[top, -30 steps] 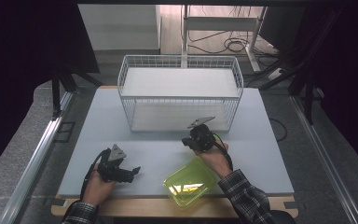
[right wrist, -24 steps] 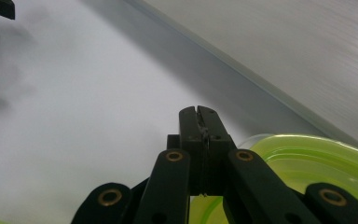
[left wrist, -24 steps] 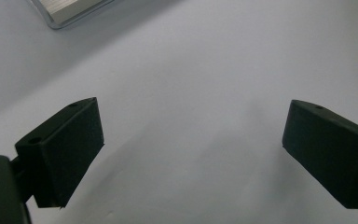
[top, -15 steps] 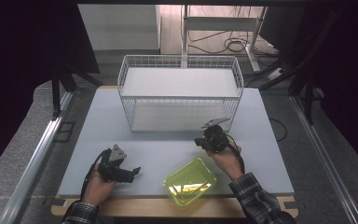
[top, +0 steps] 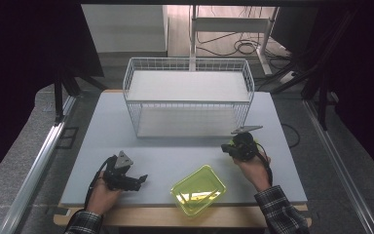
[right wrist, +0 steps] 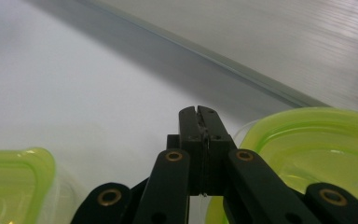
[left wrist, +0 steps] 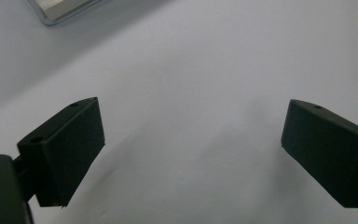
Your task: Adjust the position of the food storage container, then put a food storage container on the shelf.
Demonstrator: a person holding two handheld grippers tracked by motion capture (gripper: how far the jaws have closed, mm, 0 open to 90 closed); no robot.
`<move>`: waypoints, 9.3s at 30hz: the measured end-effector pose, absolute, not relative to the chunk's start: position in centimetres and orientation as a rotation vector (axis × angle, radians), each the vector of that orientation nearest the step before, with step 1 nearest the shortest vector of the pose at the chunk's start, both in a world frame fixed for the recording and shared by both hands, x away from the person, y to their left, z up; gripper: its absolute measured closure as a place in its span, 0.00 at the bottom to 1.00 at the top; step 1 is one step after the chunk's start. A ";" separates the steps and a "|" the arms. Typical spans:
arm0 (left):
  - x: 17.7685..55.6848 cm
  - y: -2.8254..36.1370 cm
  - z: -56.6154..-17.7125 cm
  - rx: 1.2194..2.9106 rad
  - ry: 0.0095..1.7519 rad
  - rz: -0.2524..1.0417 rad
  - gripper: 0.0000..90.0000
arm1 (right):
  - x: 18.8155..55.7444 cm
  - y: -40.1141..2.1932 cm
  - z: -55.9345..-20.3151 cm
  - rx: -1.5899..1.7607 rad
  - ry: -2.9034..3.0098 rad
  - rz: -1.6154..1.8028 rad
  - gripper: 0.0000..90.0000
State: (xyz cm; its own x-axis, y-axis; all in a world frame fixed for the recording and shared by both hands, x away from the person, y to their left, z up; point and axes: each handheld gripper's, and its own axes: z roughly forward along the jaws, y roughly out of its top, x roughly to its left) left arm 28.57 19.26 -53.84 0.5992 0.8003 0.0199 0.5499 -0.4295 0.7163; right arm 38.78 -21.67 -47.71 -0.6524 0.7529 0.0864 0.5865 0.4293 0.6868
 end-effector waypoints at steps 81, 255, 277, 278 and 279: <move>26.0 11.8 -52.9 2.178 0.852 0.048 0.95 | 29.7 -20.9 -50.6 1.092 2.673 0.989 0.99; 26.2 16.9 -53.6 2.216 1.002 0.470 0.00 | 40.5 -20.3 -42.0 1.596 2.527 1.745 0.89; 26.2 16.8 -53.6 2.198 1.016 0.466 0.00 | 42.2 -20.3 -36.1 1.559 2.423 1.840 0.89; 26.2 16.8 -53.6 2.196 1.017 0.464 0.00 | 42.4 -20.3 -35.8 1.555 2.416 1.840 0.89; 26.2 16.8 -53.6 2.196 1.017 0.462 0.00 | 42.5 -20.3 -35.4 1.555 2.407 1.842 0.89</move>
State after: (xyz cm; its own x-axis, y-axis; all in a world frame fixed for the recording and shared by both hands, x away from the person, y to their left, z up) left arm 26.23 16.76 -53.57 0.6341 0.7723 0.0381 0.5373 -0.4755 0.6966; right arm 42.51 -20.29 -35.44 -0.5559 0.4922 0.6699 0.7753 0.0164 0.6314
